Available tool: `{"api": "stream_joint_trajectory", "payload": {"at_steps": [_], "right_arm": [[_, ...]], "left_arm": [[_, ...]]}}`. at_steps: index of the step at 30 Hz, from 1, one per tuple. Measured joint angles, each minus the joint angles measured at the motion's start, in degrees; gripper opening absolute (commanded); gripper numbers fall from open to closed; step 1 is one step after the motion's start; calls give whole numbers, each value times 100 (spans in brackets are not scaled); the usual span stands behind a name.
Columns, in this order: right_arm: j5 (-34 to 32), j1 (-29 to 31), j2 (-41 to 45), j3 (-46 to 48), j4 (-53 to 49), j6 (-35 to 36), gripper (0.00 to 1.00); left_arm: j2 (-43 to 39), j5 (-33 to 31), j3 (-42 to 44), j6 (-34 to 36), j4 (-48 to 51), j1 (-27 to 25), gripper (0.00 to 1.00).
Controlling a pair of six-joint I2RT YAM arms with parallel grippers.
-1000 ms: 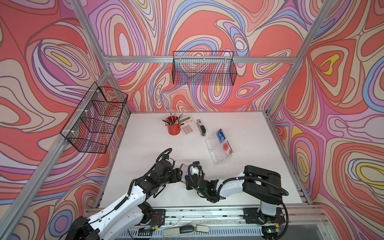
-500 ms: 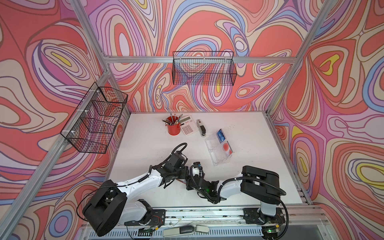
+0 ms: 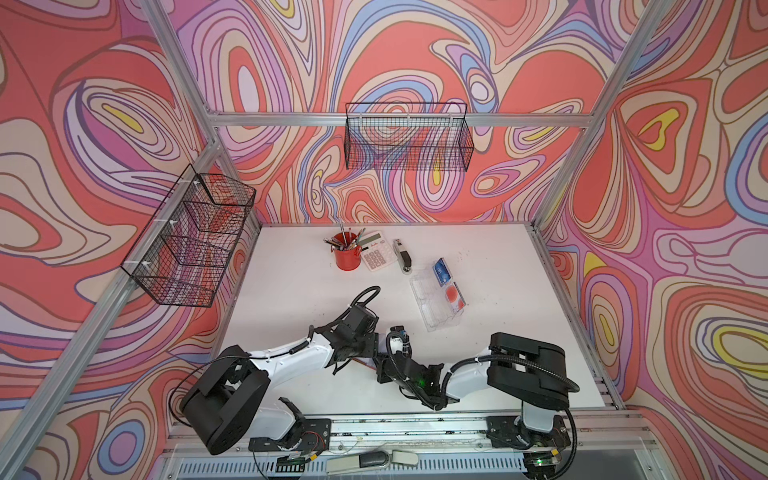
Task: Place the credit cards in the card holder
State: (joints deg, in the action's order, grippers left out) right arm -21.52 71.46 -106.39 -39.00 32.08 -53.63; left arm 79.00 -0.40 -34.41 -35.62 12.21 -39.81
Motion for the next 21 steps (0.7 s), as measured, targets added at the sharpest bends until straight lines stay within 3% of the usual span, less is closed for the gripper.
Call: {"api": "stream_joint_trajectory", "payload": {"at_steps": [8,13,21], "right_arm": [[-44,24,549,175,-466,20,31],[-251,24,1110,372,-855,-398,35],[-151,24,750,223,-1036,-691,36]], "left_arm": [[210,-188,-278,-264,380,-33,72],[122,-291,-219,-398,470,-33,72],[33,-289,-133,-479,437,-33,72]]}}
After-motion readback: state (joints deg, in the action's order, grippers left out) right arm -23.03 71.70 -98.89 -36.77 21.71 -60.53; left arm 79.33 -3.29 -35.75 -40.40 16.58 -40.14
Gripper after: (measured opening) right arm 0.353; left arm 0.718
